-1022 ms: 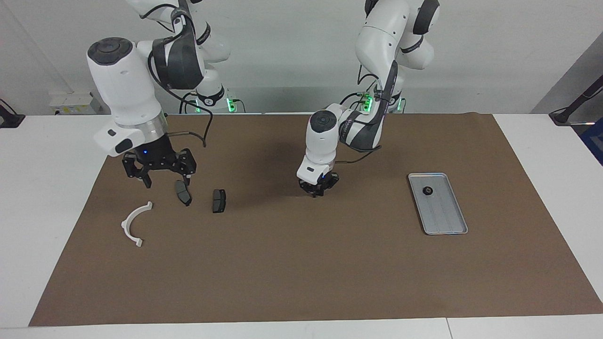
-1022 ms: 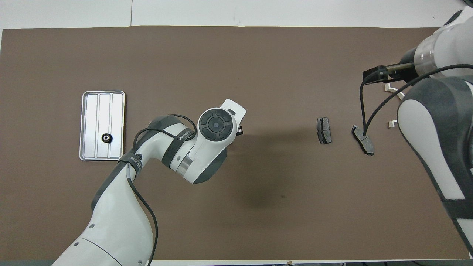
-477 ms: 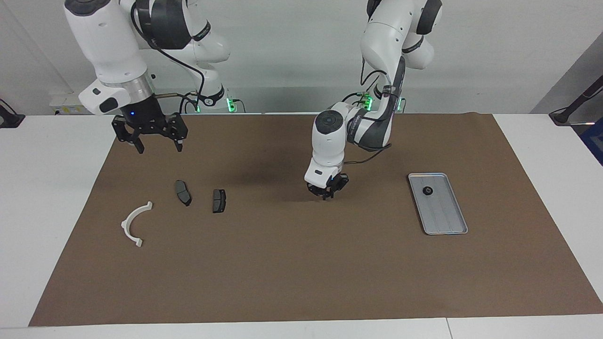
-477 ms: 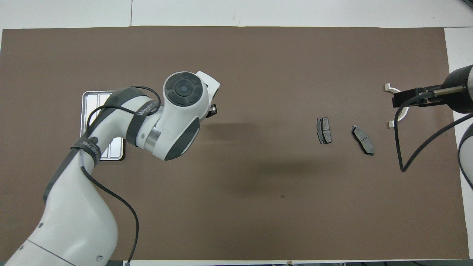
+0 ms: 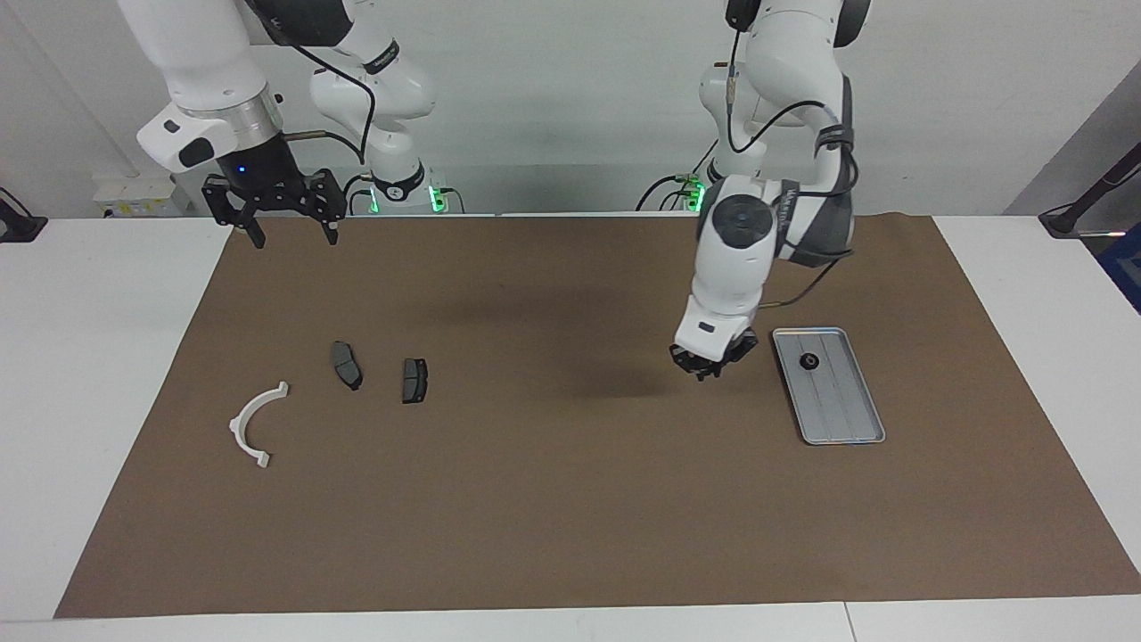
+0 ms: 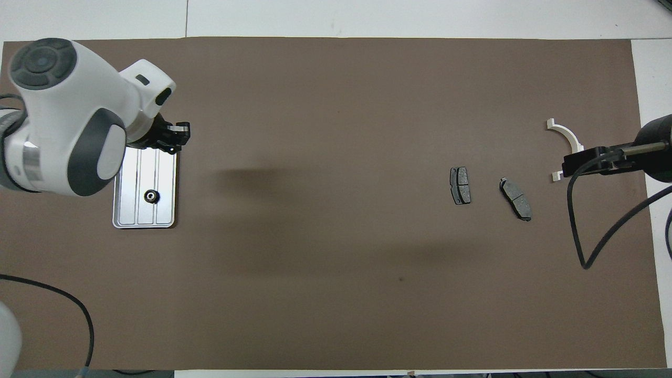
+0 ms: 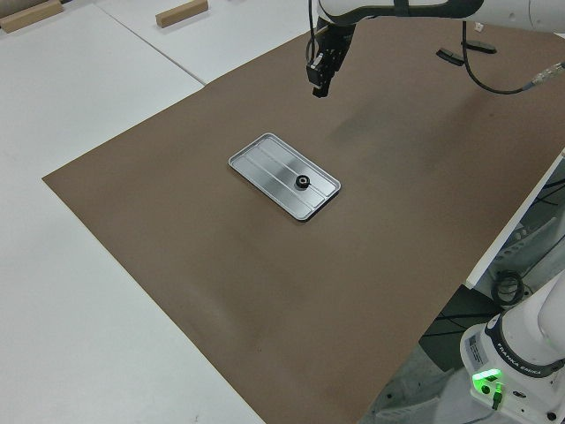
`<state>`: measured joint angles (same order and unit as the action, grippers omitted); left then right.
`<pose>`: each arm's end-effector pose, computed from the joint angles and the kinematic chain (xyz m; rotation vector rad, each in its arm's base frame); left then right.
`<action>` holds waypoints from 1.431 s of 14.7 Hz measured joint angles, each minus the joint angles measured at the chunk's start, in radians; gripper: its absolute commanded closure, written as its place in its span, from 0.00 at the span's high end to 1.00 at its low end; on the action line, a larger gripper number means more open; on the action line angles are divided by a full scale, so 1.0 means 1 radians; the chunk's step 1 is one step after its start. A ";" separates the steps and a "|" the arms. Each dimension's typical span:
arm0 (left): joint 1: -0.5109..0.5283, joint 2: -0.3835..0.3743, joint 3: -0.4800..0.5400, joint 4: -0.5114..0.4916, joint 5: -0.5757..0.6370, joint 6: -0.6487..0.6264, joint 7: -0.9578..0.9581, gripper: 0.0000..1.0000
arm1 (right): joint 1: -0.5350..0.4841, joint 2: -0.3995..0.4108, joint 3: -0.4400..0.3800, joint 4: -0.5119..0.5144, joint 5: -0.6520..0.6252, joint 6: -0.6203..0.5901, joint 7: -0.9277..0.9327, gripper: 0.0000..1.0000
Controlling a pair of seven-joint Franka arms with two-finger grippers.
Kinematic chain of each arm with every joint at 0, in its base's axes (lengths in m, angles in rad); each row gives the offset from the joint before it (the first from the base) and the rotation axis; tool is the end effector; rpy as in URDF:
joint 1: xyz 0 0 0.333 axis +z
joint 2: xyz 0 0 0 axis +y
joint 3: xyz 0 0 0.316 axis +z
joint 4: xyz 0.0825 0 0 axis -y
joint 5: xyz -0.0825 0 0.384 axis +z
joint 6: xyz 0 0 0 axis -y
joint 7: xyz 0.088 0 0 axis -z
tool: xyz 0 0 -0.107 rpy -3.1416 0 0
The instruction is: Pick bearing gear from pile to tray
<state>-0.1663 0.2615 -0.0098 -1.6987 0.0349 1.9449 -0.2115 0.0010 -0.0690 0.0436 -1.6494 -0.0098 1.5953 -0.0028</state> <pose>0.6250 -0.1083 0.4392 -3.1091 -0.0353 0.0144 0.5344 0.0236 0.6270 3.1281 0.0743 0.0236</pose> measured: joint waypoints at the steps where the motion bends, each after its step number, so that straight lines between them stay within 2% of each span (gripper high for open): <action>1: 0.037 0.000 0.000 -0.002 -0.002 -0.001 0.055 0.00 | 0.000 0.000 0.000 0.000 0.000 0.000 0.000 1.00; 4: 0.098 -0.003 -0.001 -0.037 -0.004 0.014 0.162 0.00 | 0.000 0.000 0.000 0.000 0.000 0.000 0.000 1.00; 9: 0.121 -0.020 -0.002 -0.198 -0.004 0.205 0.191 0.00 | 0.000 0.000 0.001 0.000 0.000 -0.005 0.000 1.00; 21: 0.135 -0.011 -0.007 -0.308 -0.004 0.381 0.207 0.00 | 0.001 0.000 0.003 0.000 0.001 -0.005 0.000 1.00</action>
<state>-0.0311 0.2503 -0.0172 -2.0069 0.0310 2.3263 -0.0048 0.0019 -0.0687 0.0461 -1.6494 -0.0086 1.5908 -0.0028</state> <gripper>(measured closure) 0.762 0.000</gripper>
